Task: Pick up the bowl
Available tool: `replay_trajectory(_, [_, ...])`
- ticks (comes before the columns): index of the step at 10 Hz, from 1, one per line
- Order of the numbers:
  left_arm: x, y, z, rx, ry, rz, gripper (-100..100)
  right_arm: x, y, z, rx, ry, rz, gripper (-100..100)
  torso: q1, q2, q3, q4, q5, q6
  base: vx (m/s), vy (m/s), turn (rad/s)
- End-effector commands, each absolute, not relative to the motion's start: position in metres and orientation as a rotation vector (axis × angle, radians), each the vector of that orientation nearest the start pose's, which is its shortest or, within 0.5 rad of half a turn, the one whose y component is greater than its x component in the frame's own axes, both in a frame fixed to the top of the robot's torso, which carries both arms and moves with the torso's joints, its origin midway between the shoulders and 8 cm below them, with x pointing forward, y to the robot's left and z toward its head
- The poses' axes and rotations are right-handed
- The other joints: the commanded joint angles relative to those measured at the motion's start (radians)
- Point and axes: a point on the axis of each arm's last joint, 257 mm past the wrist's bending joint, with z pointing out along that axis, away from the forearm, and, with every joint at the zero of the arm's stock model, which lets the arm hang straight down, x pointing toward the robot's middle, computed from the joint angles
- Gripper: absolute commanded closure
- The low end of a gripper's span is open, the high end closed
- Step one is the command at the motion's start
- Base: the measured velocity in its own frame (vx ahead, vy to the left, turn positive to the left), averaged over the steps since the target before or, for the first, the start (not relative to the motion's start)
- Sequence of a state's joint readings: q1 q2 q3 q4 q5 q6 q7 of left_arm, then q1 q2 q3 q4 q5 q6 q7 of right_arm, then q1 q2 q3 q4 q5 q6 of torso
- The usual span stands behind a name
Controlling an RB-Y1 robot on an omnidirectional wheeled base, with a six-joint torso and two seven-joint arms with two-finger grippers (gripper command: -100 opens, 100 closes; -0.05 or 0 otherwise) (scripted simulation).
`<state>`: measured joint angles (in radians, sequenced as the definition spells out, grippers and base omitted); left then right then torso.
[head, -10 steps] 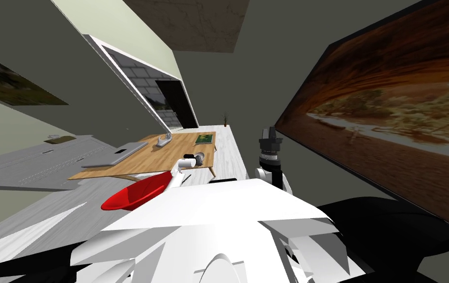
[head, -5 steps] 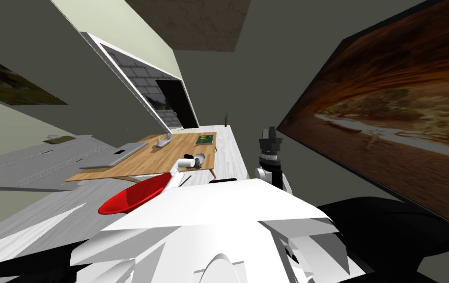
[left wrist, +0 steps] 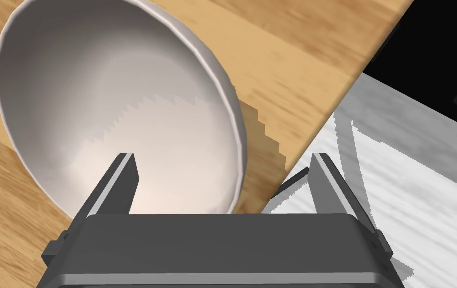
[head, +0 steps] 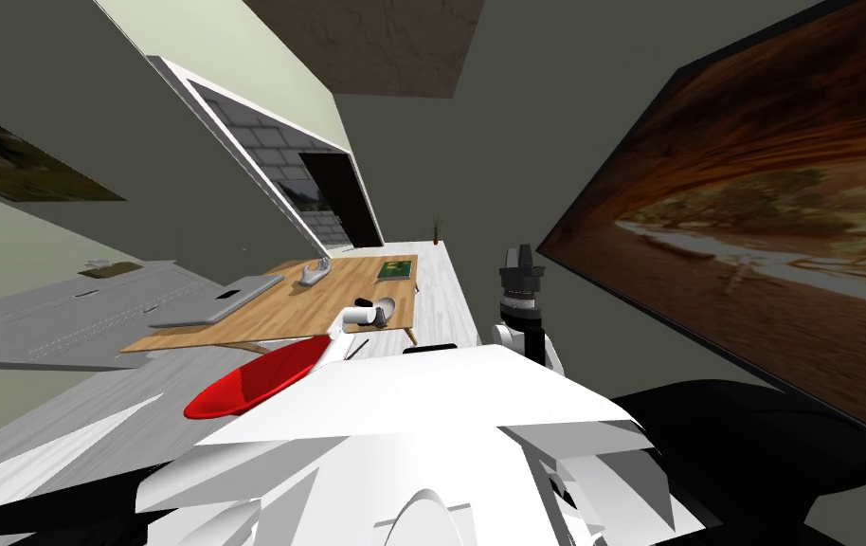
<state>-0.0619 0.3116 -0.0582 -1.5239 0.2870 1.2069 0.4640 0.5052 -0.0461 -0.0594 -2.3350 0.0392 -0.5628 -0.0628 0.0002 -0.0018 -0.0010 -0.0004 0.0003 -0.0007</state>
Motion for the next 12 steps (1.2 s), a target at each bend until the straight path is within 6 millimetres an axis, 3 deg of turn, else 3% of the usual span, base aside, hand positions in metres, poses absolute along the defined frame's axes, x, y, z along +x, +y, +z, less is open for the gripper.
replay_trajectory(1, [0.395,0.298,-0.460,-2.417,1.608,-0.442,-100,0.319,-0.281,0.059,0.519,0.583,1.305,0,0.000,0.000,0.000,0.000,0.000,0.000,0.024,0.000,-0.010])
replay_trajectory(4, [0.395,0.298,-0.466,-2.418,1.607,-0.441,-100,0.319,-0.281,0.059,0.519,0.583,1.305,0,0.000,-0.001,0.000,0.000,0.000,0.000,0.021,0.000,-0.003])
replay_trajectory(5, [0.395,0.298,-0.467,-2.417,1.607,-0.443,100,0.319,-0.281,0.059,0.519,0.583,1.305,0,0.000,0.000,0.000,0.000,0.000,0.000,0.000,0.000,0.000])
replay_trajectory(9, [0.395,0.298,-0.467,-2.418,1.606,-0.443,100,0.319,-0.281,0.059,0.519,0.583,1.305,0,0.000,0.000,0.000,0.000,0.000,0.000,0.000,0.000,0.000])
replay_trajectory(10, [0.395,0.298,-0.467,-2.418,1.606,-0.443,0,0.319,-0.281,0.059,0.519,0.583,1.305,0,0.000,0.001,0.000,0.000,0.000,0.000,0.000,0.000,0.000])
replay_trajectory(11, [0.395,0.298,-0.460,-2.417,1.608,-0.442,100,0.319,-0.281,0.059,0.519,0.583,1.305,0,0.000,0.001,0.000,0.000,0.000,0.000,-0.014,0.000,0.002])
replay_trajectory(12, [0.395,0.298,-0.456,-2.417,1.609,-0.442,100,0.319,-0.281,0.059,0.519,0.583,1.305,0,0.000,0.002,0.001,0.001,-0.001,0.000,-0.024,0.002,0.005])
